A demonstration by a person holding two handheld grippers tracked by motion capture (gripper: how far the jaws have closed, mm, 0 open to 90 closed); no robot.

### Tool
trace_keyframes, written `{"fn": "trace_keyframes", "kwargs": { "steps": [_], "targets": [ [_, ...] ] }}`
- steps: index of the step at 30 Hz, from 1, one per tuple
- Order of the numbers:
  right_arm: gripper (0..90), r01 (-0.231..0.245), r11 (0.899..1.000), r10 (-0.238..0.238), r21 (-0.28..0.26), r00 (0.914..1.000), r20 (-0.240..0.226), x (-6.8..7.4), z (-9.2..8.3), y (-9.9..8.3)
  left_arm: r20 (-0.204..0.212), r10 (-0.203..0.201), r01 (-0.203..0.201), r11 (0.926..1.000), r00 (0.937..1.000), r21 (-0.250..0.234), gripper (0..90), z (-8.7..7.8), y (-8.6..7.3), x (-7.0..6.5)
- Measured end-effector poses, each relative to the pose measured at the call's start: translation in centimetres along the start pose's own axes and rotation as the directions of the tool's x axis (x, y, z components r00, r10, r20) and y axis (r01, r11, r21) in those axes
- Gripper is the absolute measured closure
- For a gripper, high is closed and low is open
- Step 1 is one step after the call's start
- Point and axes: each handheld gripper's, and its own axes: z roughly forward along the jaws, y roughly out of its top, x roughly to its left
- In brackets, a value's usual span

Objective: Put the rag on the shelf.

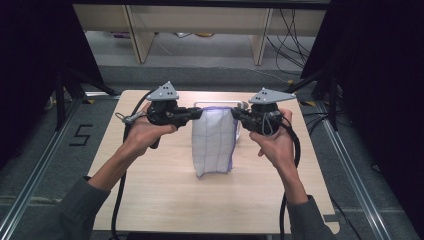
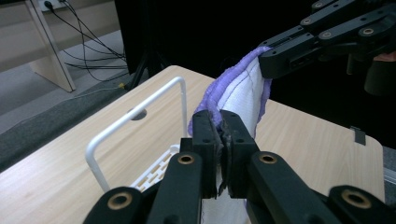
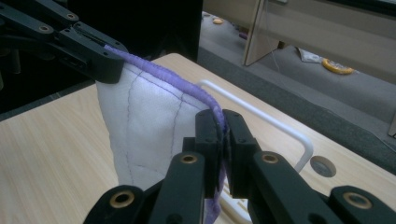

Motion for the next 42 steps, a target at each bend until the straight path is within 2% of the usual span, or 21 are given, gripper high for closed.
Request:
{"fn": "trace_keyframes", "kwargs": {
  "steps": [4,6,9,14,15,17,19,21,27,28,29,36,39,40,42],
  "targets": [
    [86.0,-0.024,1.000,0.024,-0.008,0.9997,0.003,-0.5,0.0,1.0,-0.025,0.003,-0.003,1.0000,0.9997,-0.003,84.9,0.1,1.2,0.5],
    [86.0,-0.010,1.000,0.010,-0.016,0.9998,0.016,-0.9,0.1,1.5,-0.037,0.003,-0.003,1.0000,0.9993,-0.002,84.9,0.3,1.6,0.8],
    [86.0,-0.025,1.000,0.025,-0.003,0.9996,0.014,-1.3,0.4,2.3,-0.056,-0.008,0.008,1.0000,0.9984,-0.005,84.9,0.7,2.2,1.5],
    [86.0,-0.028,0.999,0.028,-0.015,0.9994,0.022,-2.2,0.8,3.1,-0.068,-0.015,0.015,0.9998,0.9975,-0.012,84.9,1.3,3.1,2.2],
    [86.0,-0.023,1.000,0.024,-0.014,0.9990,0.038,-2.5,0.8,3.3,-0.069,-0.020,0.019,0.9997,0.9974,-0.016,84.9,1.5,3.3,2.3],
    [86.0,-0.041,0.999,0.041,-0.016,0.9984,0.038,-2.8,1.0,3.6,-0.077,-0.015,0.014,0.9998,0.9969,-0.015,84.9,1.7,3.7,2.5],
    [86.0,-0.033,0.999,0.034,-0.022,0.9980,0.053,-3.2,1.1,4.0,-0.085,-0.006,0.005,0.9999,0.9964,-0.015,84.8,1.9,4.1,2.7],
    [86.0,-0.053,0.998,0.054,-0.021,0.9974,0.049,-3.5,1.3,4.3,-0.093,-0.011,0.009,0.9997,0.9956,-0.021,84.8,2.2,4.5,3.1],
    [86.0,-0.058,0.998,0.061,-0.038,0.9961,0.065,-4.5,1.6,5.3,-0.099,-0.016,0.012,0.9992,0.9950,-0.038,84.8,2.6,5.6,3.8],
    [86.0,-0.072,0.997,0.074,-0.036,0.9950,0.066,-4.5,1.6,5.4,-0.100,-0.022,0.018,0.9989,0.9947,-0.045,84.8,2.6,5.8,3.9],
    [86.0,-0.060,0.997,0.063,-0.045,0.9954,0.072,-4.8,1.6,5.6,-0.105,-0.021,0.017,0.9988,0.9942,-0.046,84.8,2.7,6.0,4.1],
    [86.0,-0.079,0.996,0.082,-0.047,0.9938,0.075,-5.7,2.6,7.2,-0.129,-0.060,0.053,0.9968,0.9898,-0.060,84.6,3.3,7.1,5.9],
    [86.0,-0.073,0.996,0.077,-0.048,0.9933,0.086,-6.1,3.1,7.8,-0.144,-0.067,0.058,0.9960,0.9873,-0.068,84.6,3.6,7.5,6.6],
    [86.0,-0.090,0.995,0.093,-0.039,0.9914,0.092,-6.1,3.3,8.0,-0.148,-0.069,0.059,0.9957,0.9865,-0.071,84.6,3.7,7.6,6.9],
    [86.0,-0.079,0.996,0.084,-0.047,0.9908,0.107,-6.6,3.8,8.4,-0.150,-0.084,0.072,0.9937,0.9852,-0.086,84.6,4.1,7.8,7.5]
  ]
}}
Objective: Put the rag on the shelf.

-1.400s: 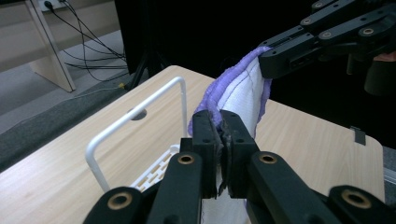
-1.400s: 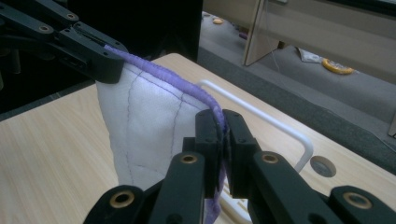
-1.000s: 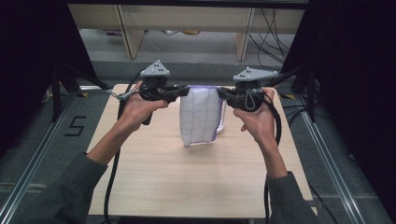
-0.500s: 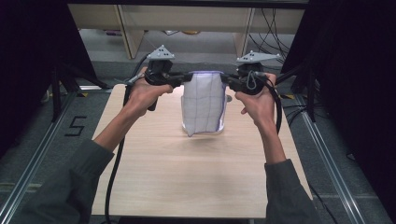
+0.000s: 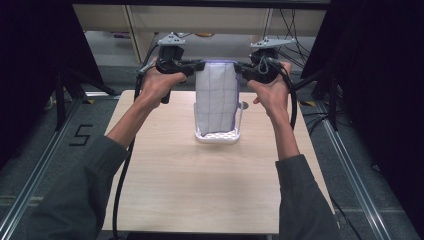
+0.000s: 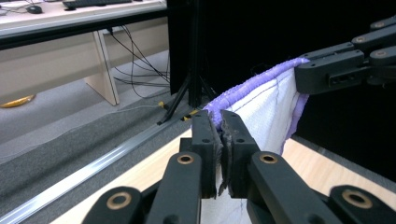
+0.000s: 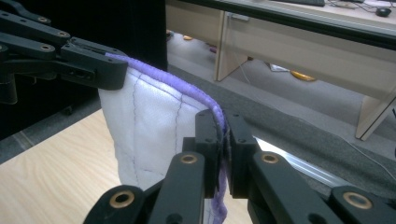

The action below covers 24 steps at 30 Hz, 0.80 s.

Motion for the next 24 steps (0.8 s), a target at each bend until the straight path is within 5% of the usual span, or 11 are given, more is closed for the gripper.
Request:
{"fn": "trace_keyframes", "kwargs": {
  "steps": [15,24],
  "targets": [
    [85.7,-0.090,0.994,0.086,0.061,0.9944,0.062,-3.3,6.2,-0.4,0.003,-0.118,0.118,0.9928,0.9930,-0.017,83.9,5.4,-2.0,4.0],
    [85.4,-0.111,0.989,0.102,0.100,0.9904,0.093,-4.2,8.9,-2.0,-0.020,-0.121,0.121,0.9925,0.9925,0.014,83.3,7.6,-4.0,5.1]
  ]
}}
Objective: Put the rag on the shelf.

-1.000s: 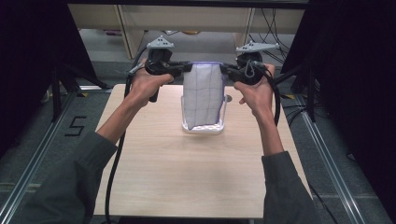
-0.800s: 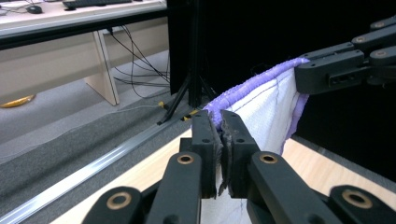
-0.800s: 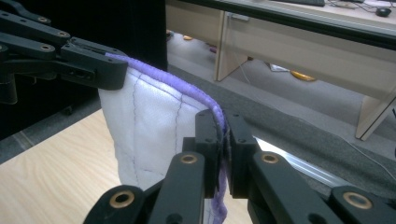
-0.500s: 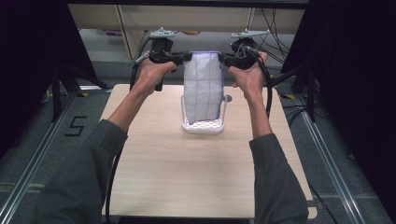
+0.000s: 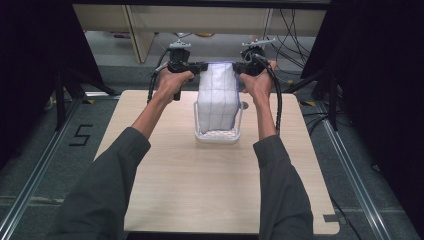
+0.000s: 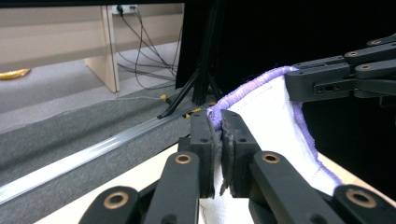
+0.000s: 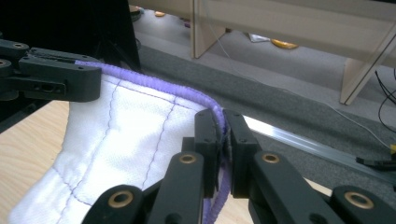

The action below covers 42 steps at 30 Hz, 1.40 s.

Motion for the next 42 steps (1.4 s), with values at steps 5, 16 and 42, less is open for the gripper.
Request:
{"fn": "trace_keyframes", "kwargs": {
  "steps": [5,16,42],
  "targets": [
    [85.2,0.003,1.000,-0.003,0.031,0.9999,0.016,-0.2,1.3,-0.9,-0.015,0.001,-0.001,0.9995,0.9999,0.032,83.5,0.9,-1.3,0.1],
    [83.9,-0.017,0.990,0.015,0.139,0.9998,0.016,-0.6,3.5,-3.2,-0.019,-0.011,0.014,0.9923,0.9998,0.123,83.5,1.9,-3.5,0.7],
    [66.2,-0.103,0.986,0.098,0.133,0.9943,0.044,-2.5,1.7,-4.7,-0.009,-0.097,0.097,0.9784,0.9952,0.182,54.6,-0.8,-4.1,2.1]
  ]
}}
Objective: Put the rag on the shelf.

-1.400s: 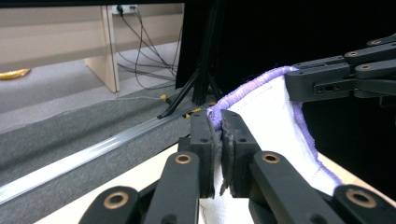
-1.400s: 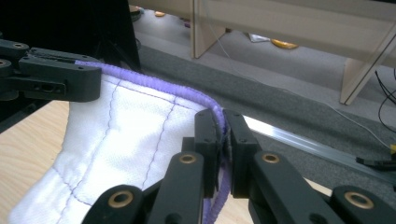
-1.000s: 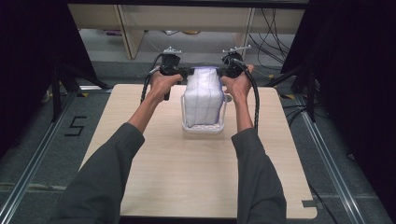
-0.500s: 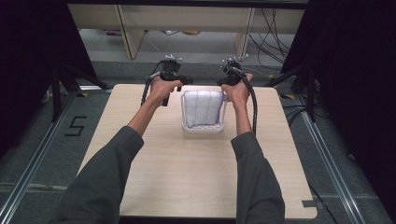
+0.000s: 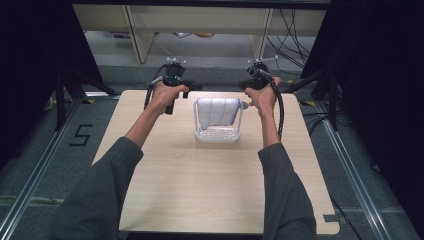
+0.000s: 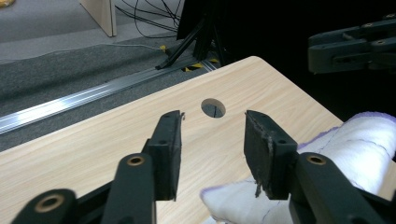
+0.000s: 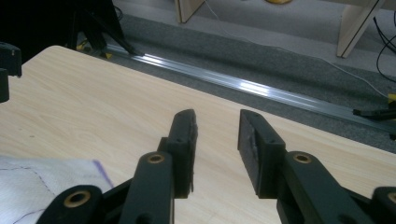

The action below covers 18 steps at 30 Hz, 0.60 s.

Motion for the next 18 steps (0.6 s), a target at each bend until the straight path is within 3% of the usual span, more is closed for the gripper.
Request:
{"fn": "trace_keyframes", "kwargs": {
  "steps": [2,8,10,13,14,18],
  "targets": [
    [65.7,0.019,1.000,-0.019,-0.023,0.9997,-0.018,-0.3,-0.4,-0.1,0.009,-0.004,0.004,1.0000,0.9999,0.004,51.8,-0.5,-0.1,0.2],
    [62.9,-0.007,1.000,0.007,-0.007,0.9993,-0.037,-0.4,-1.4,-0.7,0.006,-0.014,0.014,0.9998,0.9999,0.017,46.6,-1.7,-0.6,0.4],
    [61.0,0.028,0.999,-0.028,-0.016,0.9989,-0.037,-0.4,-1.6,-0.8,0.005,-0.017,0.017,0.9998,0.9998,0.014,44.0,-2.2,-0.7,0.4],
    [60.0,0.012,1.000,-0.013,-0.015,0.9989,-0.046,0.0,-2.4,-0.9,0.008,-0.009,0.009,0.9996,0.9999,0.026,42.0,-2.7,-0.9,0.3],
    [59.2,0.039,0.999,-0.040,-0.028,0.9980,-0.050,-0.1,-2.5,-0.9,0.009,-0.011,0.011,0.9997,0.9999,0.024,41.4,-2.8,-1.0,0.3],
    [56.6,0.051,0.998,-0.053,-0.034,0.9972,-0.054,0.2,-3.3,-1.1,0.020,-0.011,0.011,0.9997,0.9997,0.021,39.8,-3.4,-1.4,-0.2]
  ]
}}
